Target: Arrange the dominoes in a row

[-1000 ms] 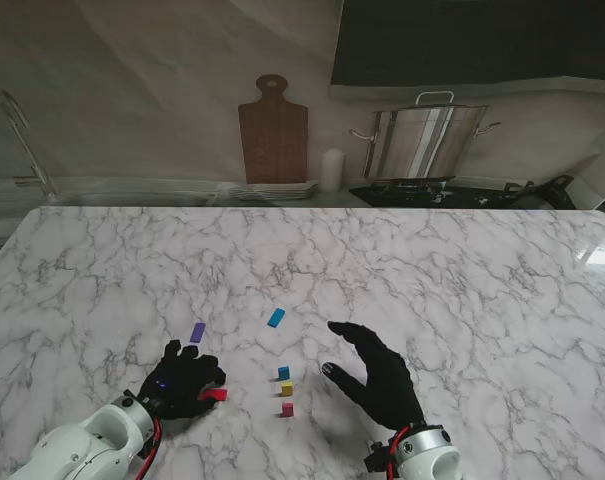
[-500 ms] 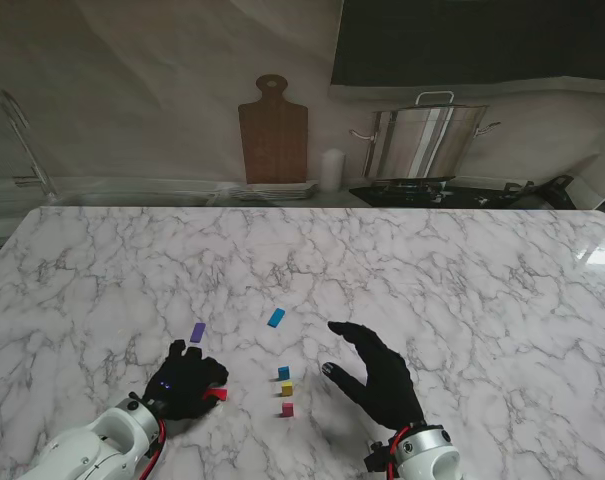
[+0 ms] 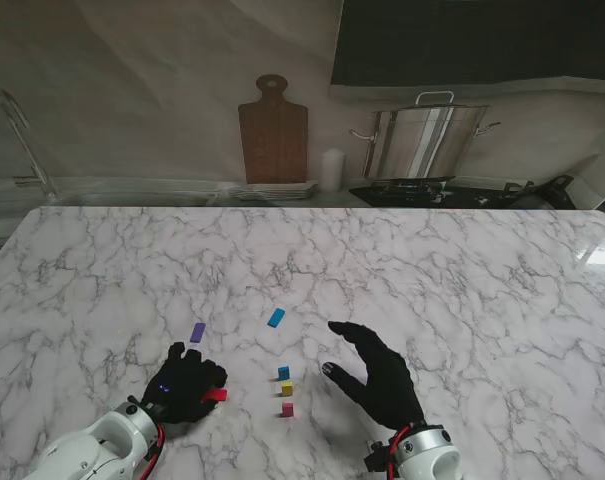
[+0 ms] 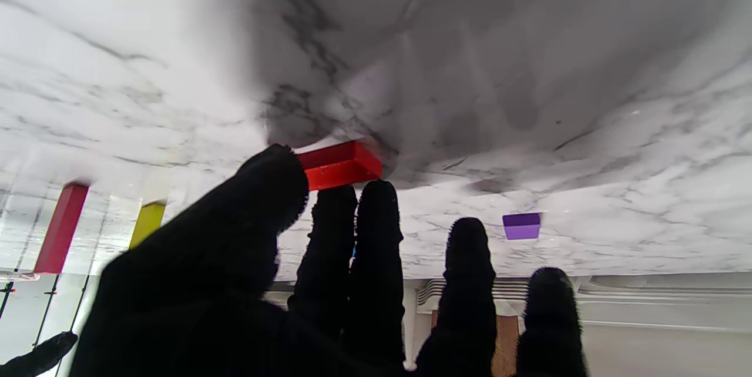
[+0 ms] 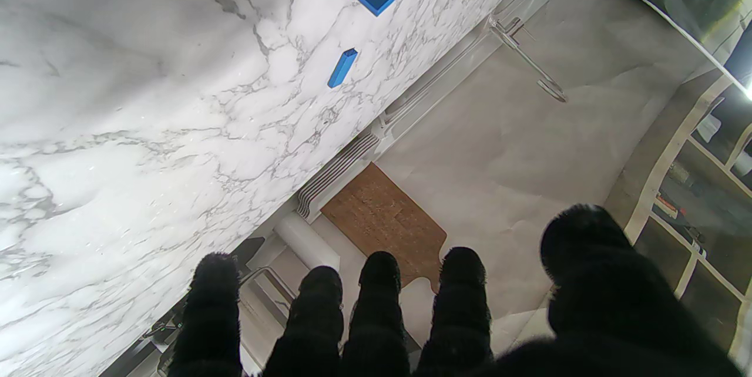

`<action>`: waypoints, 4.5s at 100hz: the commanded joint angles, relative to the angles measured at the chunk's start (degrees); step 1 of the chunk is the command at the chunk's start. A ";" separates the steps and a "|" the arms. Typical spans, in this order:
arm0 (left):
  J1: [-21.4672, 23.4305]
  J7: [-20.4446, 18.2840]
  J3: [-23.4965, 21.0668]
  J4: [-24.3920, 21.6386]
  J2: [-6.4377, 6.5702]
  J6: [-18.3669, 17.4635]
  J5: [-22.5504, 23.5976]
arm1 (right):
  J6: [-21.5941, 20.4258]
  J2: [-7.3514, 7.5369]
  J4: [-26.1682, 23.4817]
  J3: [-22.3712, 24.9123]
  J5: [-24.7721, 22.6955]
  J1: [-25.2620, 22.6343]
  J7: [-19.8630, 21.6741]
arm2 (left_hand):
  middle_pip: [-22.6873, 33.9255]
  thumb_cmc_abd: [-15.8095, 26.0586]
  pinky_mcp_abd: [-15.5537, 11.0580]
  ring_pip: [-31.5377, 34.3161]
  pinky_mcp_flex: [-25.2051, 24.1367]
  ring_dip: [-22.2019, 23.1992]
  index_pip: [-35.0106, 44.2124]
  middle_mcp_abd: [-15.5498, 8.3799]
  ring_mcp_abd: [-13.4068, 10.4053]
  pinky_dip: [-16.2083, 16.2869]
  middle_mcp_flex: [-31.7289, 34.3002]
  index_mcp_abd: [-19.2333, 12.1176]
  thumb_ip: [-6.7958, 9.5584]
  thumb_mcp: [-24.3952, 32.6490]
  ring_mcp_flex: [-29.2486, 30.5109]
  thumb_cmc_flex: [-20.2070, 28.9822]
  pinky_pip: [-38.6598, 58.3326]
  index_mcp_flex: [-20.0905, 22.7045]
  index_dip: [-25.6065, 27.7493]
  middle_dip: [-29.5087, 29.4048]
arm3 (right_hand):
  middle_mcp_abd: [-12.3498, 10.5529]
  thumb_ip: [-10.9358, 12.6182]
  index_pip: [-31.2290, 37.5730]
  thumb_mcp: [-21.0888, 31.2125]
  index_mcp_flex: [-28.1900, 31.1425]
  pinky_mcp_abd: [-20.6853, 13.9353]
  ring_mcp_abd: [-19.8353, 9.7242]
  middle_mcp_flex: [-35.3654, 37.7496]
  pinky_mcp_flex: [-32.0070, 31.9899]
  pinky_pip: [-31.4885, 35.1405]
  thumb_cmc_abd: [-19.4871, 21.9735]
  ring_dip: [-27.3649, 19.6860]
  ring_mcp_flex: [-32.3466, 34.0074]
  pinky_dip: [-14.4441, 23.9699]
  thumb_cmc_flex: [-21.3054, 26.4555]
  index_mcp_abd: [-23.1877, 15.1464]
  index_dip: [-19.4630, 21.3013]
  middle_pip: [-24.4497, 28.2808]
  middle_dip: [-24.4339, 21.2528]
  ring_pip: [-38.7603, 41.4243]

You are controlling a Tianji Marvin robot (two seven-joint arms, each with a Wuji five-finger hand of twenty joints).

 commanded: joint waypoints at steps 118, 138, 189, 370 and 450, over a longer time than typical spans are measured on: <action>1.74 0.02 0.79 -0.21 -0.14 1.14 -0.01 | 0.32 -0.04 -0.43 0.13 0.03 -0.64 0.03 | -17.08 -5.64 0.22 3.01 -0.43 0.41 19.12 -3.20 -1.49 -1.41 18.78 -8.49 -2.67 -5.68 7.66 11.26 8.00 -4.07 20.69 3.64 | -0.71 1.52 0.77 -1.08 -1.74 -1.88 -1.41 -2.45 -0.14 0.14 2.02 -0.72 -0.56 0.84 2.32 -1.11 0.79 0.65 0.40 -1.05; 1.65 0.52 0.87 -0.05 -0.17 1.33 0.07 | 0.31 -0.04 -0.42 0.14 0.02 -0.63 0.04 | -14.09 -6.35 0.08 3.19 -0.33 0.31 15.62 -4.98 -2.15 -1.75 21.29 -7.94 -2.82 -4.67 8.21 12.32 8.98 -4.69 17.86 4.77 | -0.58 1.52 0.78 -1.08 -1.74 -1.88 -1.46 -2.47 -0.14 0.14 1.99 -0.72 -0.60 0.84 2.32 -1.11 0.79 0.63 0.39 -1.06; 2.51 -0.77 -0.17 -1.03 -0.11 1.14 0.58 | 0.24 0.00 -0.42 0.14 -0.08 -0.65 0.12 | -2.20 -2.16 -0.14 0.64 -0.66 1.47 -6.45 -0.60 1.18 -1.96 2.97 2.09 -1.19 -0.64 -1.45 2.49 0.33 -1.31 -3.68 2.03 | -0.51 1.52 0.77 -1.11 -1.78 -1.87 -1.44 -2.59 -0.10 0.15 2.01 -0.72 -0.58 0.86 2.30 -1.12 0.79 0.60 0.39 -1.07; 1.56 0.70 1.24 0.19 -0.32 2.42 -0.74 | 0.26 -0.01 -0.54 0.26 0.16 -0.71 0.27 | -9.43 -0.78 0.46 -1.26 -0.72 0.34 2.50 0.06 1.87 -1.73 8.73 -7.19 -1.38 -9.27 1.76 10.13 1.09 2.51 1.39 4.42 | -0.57 1.54 0.82 -1.15 -1.75 -1.92 -1.45 -2.62 -0.03 0.22 2.10 -0.73 -0.60 0.89 2.40 -1.11 0.79 0.64 0.42 -1.07; 1.55 2.23 1.60 -0.96 -0.73 2.97 -2.07 | 0.31 0.01 -0.35 0.15 0.17 -0.54 0.35 | 0.59 -0.20 0.13 1.32 -0.86 2.86 14.01 2.63 1.58 0.47 -5.71 -7.69 -0.47 -15.70 -3.80 14.36 -2.67 11.59 -5.72 3.08 | -0.50 1.54 0.85 -1.19 -1.75 -1.94 -1.42 -2.64 -0.01 0.24 2.09 -0.73 -0.57 0.90 2.40 -1.09 0.80 0.66 0.43 -1.05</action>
